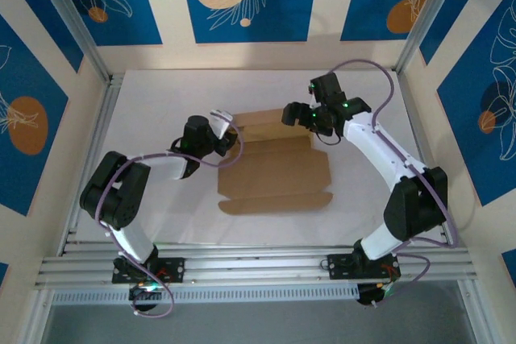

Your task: Fold the paper box

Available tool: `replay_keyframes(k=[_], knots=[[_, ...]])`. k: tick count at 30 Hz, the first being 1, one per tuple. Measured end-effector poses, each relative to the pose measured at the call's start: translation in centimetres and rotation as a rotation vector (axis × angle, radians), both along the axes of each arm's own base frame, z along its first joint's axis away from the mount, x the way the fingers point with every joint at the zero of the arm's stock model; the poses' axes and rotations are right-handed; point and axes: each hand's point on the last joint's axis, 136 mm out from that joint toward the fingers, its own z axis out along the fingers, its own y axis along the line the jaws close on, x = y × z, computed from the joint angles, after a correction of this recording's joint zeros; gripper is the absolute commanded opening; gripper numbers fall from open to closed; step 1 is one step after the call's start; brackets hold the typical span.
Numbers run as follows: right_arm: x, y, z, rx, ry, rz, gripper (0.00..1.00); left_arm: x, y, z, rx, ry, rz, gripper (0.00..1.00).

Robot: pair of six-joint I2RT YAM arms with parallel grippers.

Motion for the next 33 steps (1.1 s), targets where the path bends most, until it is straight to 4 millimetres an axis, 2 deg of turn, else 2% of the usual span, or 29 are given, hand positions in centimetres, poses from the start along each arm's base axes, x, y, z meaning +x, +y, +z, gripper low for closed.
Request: replay_keyframes(k=[5,7,9,13,18,19,21,24,29,33], knots=[[0.5,-0.4,5.0,-0.106,-0.094,0.043,0.96,1.1,-1.2,2.9,-0.013,-0.066,-0.050,0.14],[0.5,-0.6,5.9,-0.119,-0.106,0.049,0.97,1.4,-1.5,3.7,-0.011,-0.090,-0.060,0.14],[0.2,-0.6,5.8,-0.122,-0.092,0.054,0.98,1.5,-1.6,3.8,-0.009,-0.097,-0.063,0.13],[-1.2,-0.4,3.4,-0.085,-0.016,0.049,0.99,1.6,-1.2,3.2,0.000,-0.084,-0.049,0.14],[-5.7,0.5,-2.3,0.076,0.148,0.010,0.99,1.6,-0.7,0.9,0.025,-0.042,-0.036,0.12],[-6.7,0.7,-2.9,0.114,0.174,0.003,0.99,1.6,-0.7,0.4,0.031,-0.033,-0.038,0.12],[-7.9,1.1,-3.0,0.166,0.192,-0.002,0.99,1.5,-0.7,-0.2,0.036,-0.019,-0.040,0.11],[-8.3,0.8,-0.8,0.194,0.133,-0.022,0.99,1.4,-0.9,-0.2,0.028,-0.020,-0.053,0.10],[-8.3,-0.8,4.4,0.188,-0.062,-0.061,0.99,0.9,-1.3,-0.5,0.037,-0.015,-0.098,0.10],[-7.9,-0.8,6.0,0.195,-0.127,-0.048,0.99,0.5,-1.8,-0.5,0.035,-0.020,-0.139,0.09]])
